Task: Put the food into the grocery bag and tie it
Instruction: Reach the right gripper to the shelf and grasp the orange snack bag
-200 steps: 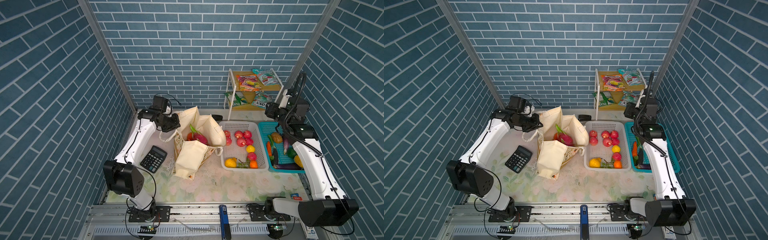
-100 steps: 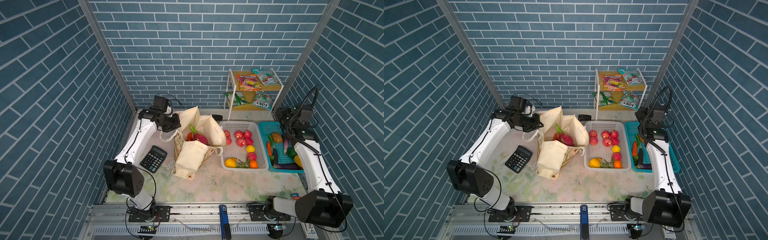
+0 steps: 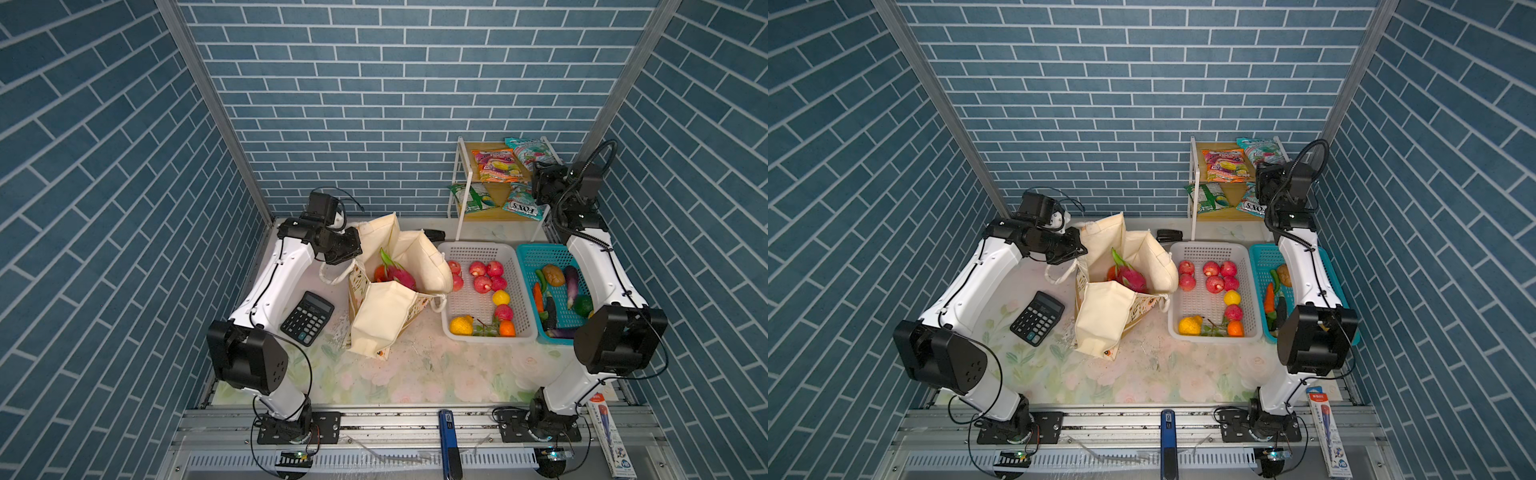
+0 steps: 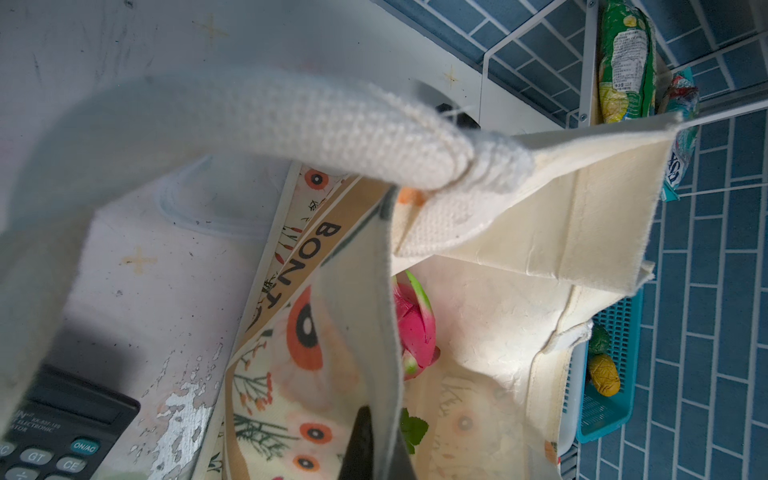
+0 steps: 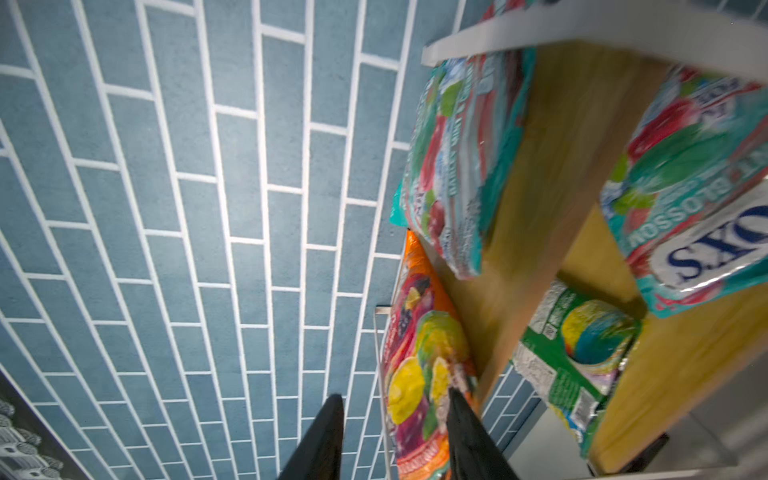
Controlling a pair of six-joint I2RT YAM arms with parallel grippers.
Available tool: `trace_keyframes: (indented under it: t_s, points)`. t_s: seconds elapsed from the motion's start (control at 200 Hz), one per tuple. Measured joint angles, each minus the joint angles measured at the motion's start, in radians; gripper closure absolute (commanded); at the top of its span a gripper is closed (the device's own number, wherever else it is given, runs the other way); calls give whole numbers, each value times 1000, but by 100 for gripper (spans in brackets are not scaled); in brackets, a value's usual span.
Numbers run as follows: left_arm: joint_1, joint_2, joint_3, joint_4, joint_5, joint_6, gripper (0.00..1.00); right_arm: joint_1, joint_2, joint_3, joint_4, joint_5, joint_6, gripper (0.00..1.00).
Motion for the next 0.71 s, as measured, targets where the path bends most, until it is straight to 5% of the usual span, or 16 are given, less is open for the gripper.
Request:
trace_keyframes:
  t_s: [0.705]
  points:
    - [-2,-27,-27,14,-27,-20,96,24,105,70,-63,-29,133,42]
